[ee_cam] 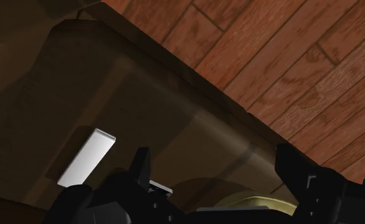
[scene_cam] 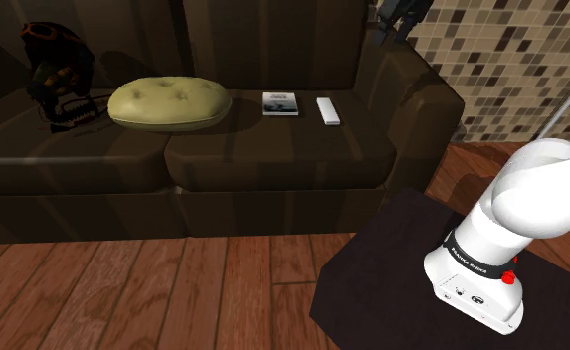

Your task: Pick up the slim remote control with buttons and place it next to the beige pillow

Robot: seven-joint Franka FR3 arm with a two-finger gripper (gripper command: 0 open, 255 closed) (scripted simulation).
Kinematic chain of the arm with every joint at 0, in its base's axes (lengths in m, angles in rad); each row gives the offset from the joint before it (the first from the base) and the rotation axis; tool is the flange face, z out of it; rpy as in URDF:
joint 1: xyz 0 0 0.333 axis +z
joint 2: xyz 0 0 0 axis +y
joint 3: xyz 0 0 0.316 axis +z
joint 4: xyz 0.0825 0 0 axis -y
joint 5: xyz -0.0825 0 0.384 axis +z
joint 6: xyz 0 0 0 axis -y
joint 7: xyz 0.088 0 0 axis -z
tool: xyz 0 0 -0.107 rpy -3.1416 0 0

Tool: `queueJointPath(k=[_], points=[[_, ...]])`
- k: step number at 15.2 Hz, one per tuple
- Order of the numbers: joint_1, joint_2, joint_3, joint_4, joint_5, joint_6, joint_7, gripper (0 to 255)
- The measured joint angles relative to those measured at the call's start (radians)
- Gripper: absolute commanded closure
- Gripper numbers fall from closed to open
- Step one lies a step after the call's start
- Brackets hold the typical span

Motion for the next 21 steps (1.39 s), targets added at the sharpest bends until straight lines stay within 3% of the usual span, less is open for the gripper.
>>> queueJointPath(k=[3,12,21], points=[[-0.008,0.033,-0.003,0.001,-0.005,0.023,0.004,0],[-0.064,0.314,-0.024,0.043,-0.040,0.203,0.037,0],[-0.113,0.626,-0.055,0.175,-0.068,0.323,0.083,0]])
